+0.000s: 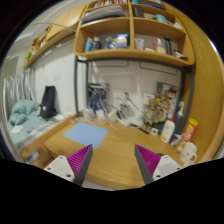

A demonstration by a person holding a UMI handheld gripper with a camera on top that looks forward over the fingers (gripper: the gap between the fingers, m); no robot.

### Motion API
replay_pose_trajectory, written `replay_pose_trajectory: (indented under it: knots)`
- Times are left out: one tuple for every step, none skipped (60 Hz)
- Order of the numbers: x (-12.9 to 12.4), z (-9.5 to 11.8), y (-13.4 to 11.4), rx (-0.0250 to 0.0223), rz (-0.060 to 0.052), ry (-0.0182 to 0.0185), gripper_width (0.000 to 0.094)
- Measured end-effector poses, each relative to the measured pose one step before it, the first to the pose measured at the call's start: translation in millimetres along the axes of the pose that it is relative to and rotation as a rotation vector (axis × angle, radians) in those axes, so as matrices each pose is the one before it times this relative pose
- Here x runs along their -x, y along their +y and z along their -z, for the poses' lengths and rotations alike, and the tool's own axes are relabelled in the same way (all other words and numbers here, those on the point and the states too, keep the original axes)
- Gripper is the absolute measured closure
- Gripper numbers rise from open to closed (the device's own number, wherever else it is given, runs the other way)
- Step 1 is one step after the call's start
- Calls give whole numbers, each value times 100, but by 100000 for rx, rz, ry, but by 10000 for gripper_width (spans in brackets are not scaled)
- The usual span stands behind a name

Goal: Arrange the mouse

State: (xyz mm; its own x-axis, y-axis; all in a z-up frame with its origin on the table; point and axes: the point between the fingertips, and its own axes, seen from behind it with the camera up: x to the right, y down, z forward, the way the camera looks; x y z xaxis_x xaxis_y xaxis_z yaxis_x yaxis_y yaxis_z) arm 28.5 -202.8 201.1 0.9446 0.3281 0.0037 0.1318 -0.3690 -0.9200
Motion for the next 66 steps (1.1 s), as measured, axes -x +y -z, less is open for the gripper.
replay_pose_trajectory:
  knots:
    - [-1157,-351,929,1036,36,1755,88]
    - [-1155,-394,950,1334,-83,1752,90]
    - [-1125,-415,943,1538,-130,1697,88]
    - [-1052,-434,892,1461,-236,1645,92]
    - [-1022,-401,789,1259,-398,1527,95]
    - [-940,-381,751,1111,-521,1448,98]
    - [-896,-394,665,990,-580,1327,99]
    - [-736,-353,588,839,-555,1146,103]
    - [-692,-364,528,786,-485,1032,102]
    - [-663,-438,521,756,-449,883,106]
    - [-636,-422,491,758,-380,864,105]
    - [-604,-465,463,727,-245,761,105]
    - [-597,-506,438,726,-161,742,106]
    - [-579,-493,432,716,-165,747,104]
    - [-585,-500,357,616,-145,808,100]
    - [-559,-532,276,455,-56,828,100]
    - [-558,-531,242,415,-86,783,94]
    - [-553,-541,229,512,-197,772,91]
    - [-518,-534,196,519,-448,748,95]
    - [-521,-569,147,385,-579,713,94]
    - [-484,-561,99,275,-543,573,91]
    - [-446,-550,91,262,-495,536,92]
    - [-452,-552,88,361,-428,564,93]
    - [-456,-548,90,417,-405,646,94]
    - [-467,-550,85,482,-389,688,96]
    - [-409,-568,99,595,-388,604,96]
    - [-365,-557,113,674,-361,479,94]
    - [-345,-537,134,728,-482,386,94]
    - [-318,-545,109,674,-556,377,94]
    - [-302,-545,78,601,-632,387,96]
    - [-259,-532,83,473,-722,336,94]
    - [-224,-526,50,392,-751,228,97]
    - [-179,-509,34,383,-751,-15,95]
    - [-148,-514,65,420,-722,-63,100]
    - [-143,-482,95,530,-655,-58,102]
    - [-156,-459,134,692,-650,31,105]
    - [-157,-428,116,705,-633,96,108]
    - [-127,-429,63,483,-641,22,108]
    - [-101,-417,-14,193,-623,-128,115]
    - [-47,-360,-64,-38,-681,-235,123]
    - [-80,-359,-98,-99,-774,-55,142]
    - [-70,-306,-97,-159,-755,-16,163]
    - [-8,-274,-65,-123,-672,-190,183]
    - [-15,-269,-78,-57,-519,-264,200]
    - [-104,-270,-64,-18,-534,113,221]
    - [-173,-234,-86,-84,-567,514,244]
    - [-217,-191,-64,21,-593,297,239]
    - [-169,-227,-72,-216,-599,447,286]
    - [-114,-207,-30,-41,-493,276,309]
    - [-141,-229,68,313,-395,228,384]
    - [-63,-148,130,577,-465,-199,355]
    - [-170,-153,-329,-1337,-205,442,403]
    - [-235,-85,-107,-375,-203,737,450]
    - [-303,-262,-211,-151,-185,443,451]
    - [-75,-4,41,-352,-223,225,453]
    - [14,32,79,-327,-120,161,454]
    - [30,-17,-24,-366,-6,-108,457]
    - [12,-9,10,-182,-38,-63,466]
    - [27,37,40,-47,-65,-14,471]
    - [19,48,32,6,0,-5,478]
    - [2,45,28,77,69,30,482]
    - [18,18,-9,-62,-85,13,497]
    - [-79,-155,-94,24,-64,-283,508]
    - [37,6,8,5,-94,29,518]
    - [6,33,39,213,-53,8,538]
    - [18,-6,34,246,-54,-55,536]
